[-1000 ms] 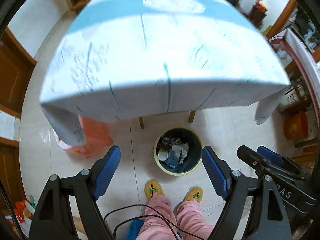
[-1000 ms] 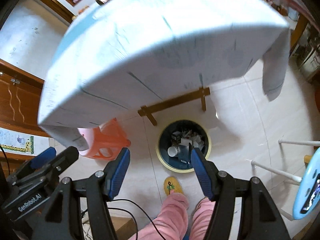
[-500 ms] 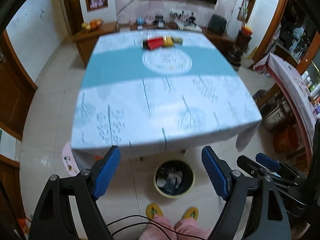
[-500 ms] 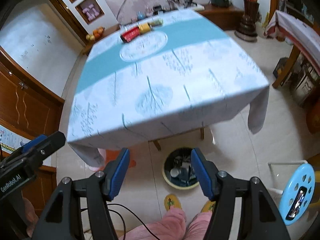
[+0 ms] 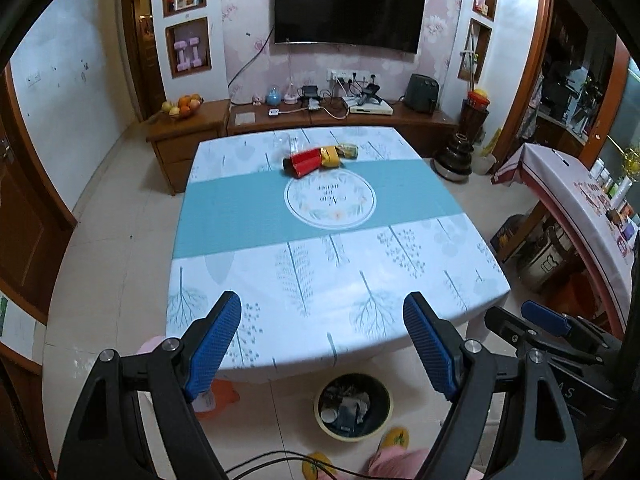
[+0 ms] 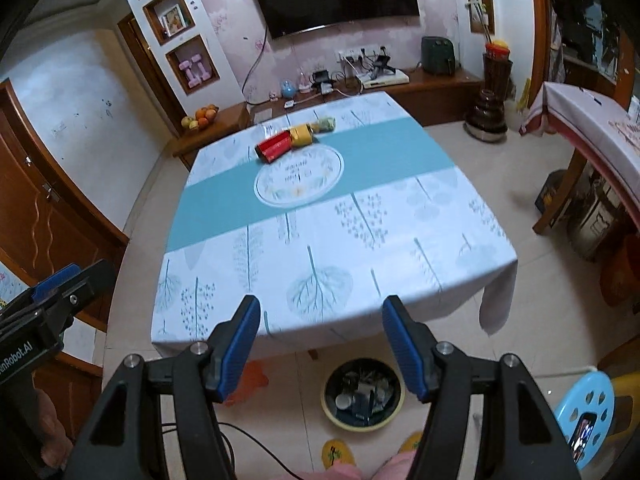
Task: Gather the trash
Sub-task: 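Return both open tools to the remaining items on the table, then grasp the red box with the left tool while the right tool grasps the green-white snack bag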
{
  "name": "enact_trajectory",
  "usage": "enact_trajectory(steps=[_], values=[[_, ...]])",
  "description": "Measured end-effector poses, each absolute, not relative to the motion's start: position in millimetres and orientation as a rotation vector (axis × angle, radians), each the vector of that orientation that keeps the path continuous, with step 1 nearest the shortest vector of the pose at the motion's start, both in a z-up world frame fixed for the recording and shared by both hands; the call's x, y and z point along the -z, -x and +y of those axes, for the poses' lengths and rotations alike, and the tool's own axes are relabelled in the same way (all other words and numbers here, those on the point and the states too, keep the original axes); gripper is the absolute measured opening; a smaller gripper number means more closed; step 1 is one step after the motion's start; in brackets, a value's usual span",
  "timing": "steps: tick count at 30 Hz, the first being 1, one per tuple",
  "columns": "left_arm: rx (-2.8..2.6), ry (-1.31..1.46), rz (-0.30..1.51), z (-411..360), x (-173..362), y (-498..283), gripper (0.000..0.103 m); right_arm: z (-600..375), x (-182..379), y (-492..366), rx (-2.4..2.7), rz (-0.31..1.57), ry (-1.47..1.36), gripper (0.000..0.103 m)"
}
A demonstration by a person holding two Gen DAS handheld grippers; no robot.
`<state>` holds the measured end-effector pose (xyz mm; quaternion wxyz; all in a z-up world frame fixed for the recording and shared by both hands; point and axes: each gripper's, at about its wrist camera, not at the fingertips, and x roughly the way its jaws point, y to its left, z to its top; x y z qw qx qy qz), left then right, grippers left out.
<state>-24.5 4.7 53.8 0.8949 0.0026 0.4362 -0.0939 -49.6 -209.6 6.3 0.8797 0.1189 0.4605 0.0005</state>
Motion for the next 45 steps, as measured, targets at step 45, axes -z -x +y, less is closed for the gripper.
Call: enact_trajectory(steps=[45], values=[[-0.074, -0.152, 1.253, -86, 126, -447, 0.082, -291, 124, -501, -0.507, 1.197, -0.042, 0.064]])
